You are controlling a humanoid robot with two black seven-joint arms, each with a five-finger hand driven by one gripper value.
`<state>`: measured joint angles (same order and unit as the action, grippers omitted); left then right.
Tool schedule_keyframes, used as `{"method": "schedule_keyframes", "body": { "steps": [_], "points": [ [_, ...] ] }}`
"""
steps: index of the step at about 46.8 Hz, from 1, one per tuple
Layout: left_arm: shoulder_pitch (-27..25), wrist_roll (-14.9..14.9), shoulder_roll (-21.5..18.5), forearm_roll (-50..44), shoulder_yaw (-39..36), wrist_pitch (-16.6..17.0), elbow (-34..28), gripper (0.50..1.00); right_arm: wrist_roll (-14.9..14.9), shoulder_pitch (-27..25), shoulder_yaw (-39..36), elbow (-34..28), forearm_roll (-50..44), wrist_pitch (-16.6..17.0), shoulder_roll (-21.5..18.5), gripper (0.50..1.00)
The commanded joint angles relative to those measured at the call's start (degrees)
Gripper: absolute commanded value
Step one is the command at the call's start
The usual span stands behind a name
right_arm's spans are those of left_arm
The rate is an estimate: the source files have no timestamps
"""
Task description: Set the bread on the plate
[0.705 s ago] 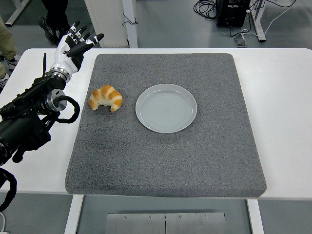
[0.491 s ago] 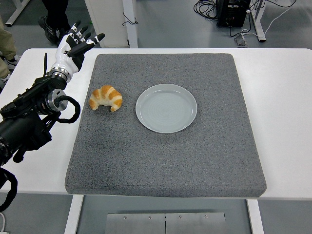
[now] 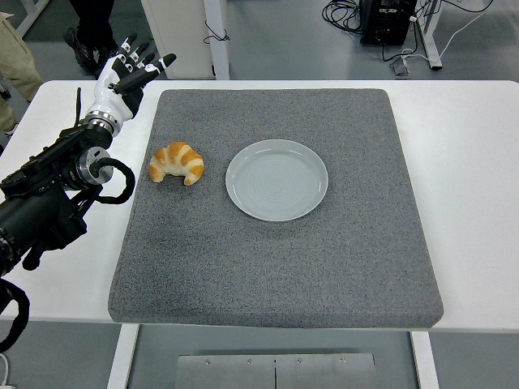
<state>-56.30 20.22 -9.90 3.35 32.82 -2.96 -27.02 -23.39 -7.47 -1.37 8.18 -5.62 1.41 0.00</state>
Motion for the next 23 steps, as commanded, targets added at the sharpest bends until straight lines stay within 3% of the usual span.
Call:
{"method": "schedule_keyframes", "body": {
  "steps": [1,13,23],
  "points": [
    [0.0,0.1,0.0,0.0,0.1,0.1,0.0,0.981,0.0,0.0,0.0,0.1,0.0,0.0,0.0,1.0],
    [0.0,-0.1,-0.4,0.1,-0.6,-0.6,-1.4,0.981,0.0,0.0,0.0,0.0,0.0,0.1,0.0,1.0],
    [0.3,-0.2,-4.4,0.9,-2.7,-1.1,-7.2,0.981,0.0,0.0,0.0,0.0,0.0,0.0,0.0,1.0]
  ]
}}
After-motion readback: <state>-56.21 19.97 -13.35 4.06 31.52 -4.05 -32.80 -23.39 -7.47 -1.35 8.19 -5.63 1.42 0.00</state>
